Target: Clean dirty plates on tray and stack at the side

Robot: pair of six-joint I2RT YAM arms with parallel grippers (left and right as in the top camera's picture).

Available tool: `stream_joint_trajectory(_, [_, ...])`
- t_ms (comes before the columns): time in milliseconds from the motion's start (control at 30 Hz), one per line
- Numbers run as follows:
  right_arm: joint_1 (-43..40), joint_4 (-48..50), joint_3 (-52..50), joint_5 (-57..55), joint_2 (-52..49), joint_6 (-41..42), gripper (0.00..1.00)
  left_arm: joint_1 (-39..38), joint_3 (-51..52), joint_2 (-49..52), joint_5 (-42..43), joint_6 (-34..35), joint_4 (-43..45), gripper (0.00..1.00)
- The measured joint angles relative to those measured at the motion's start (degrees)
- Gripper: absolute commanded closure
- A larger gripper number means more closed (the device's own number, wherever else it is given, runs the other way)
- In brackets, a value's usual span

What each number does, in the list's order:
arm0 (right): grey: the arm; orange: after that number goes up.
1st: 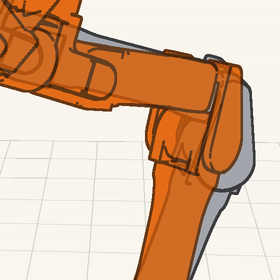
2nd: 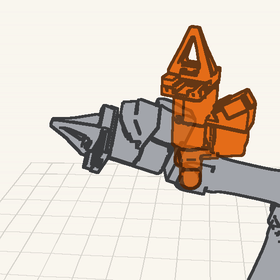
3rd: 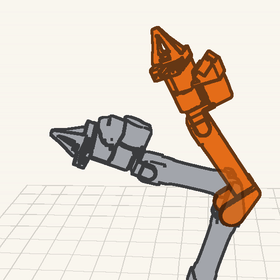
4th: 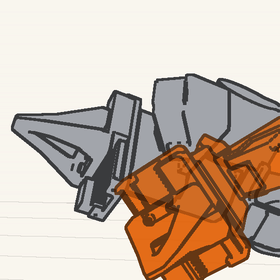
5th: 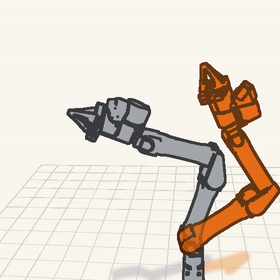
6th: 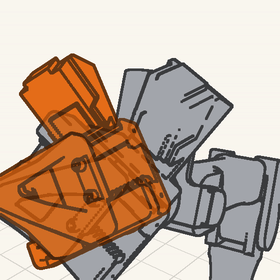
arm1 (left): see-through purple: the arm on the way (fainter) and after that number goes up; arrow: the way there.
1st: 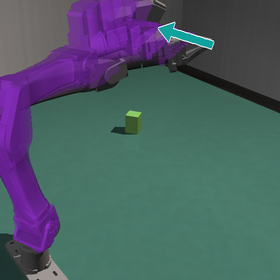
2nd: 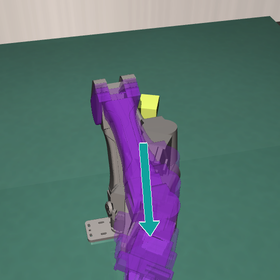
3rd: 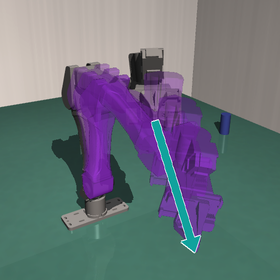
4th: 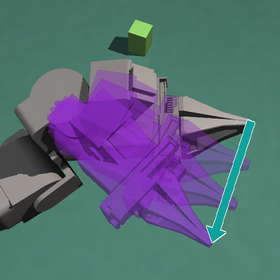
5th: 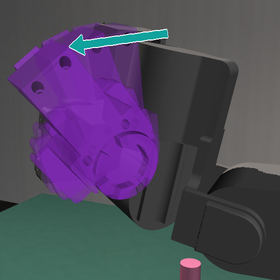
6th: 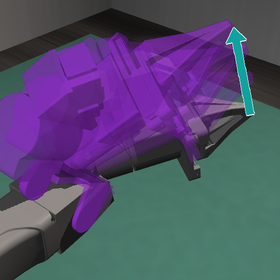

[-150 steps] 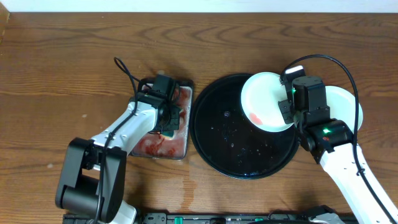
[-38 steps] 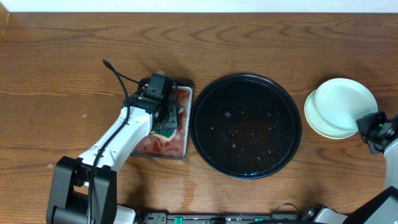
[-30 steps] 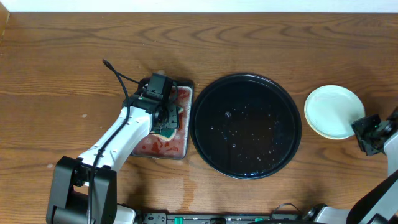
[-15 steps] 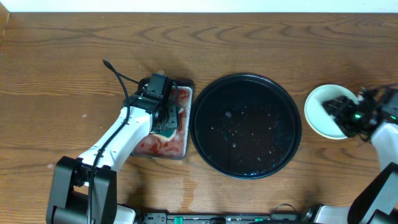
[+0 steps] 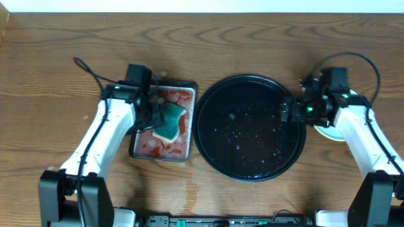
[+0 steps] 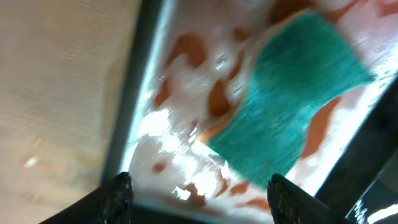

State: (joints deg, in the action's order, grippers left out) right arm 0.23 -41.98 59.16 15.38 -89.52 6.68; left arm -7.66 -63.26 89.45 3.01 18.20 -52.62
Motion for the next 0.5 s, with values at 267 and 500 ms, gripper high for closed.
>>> stream_joint_trajectory(267, [8.3, -7.5, 2.7, -9.6, 5.0, -0.7, 0.01, 0.2, 0.7, -9.0, 0.0, 0.0, -2.8, 0.29])
stream_joint_trajectory(500, [9.8, -5.8, 0.1, -11.8, 15.9, -0.3, 0.01, 0.2, 8.8, -23.3, 0.0, -1.4, 1.1, 0.23])
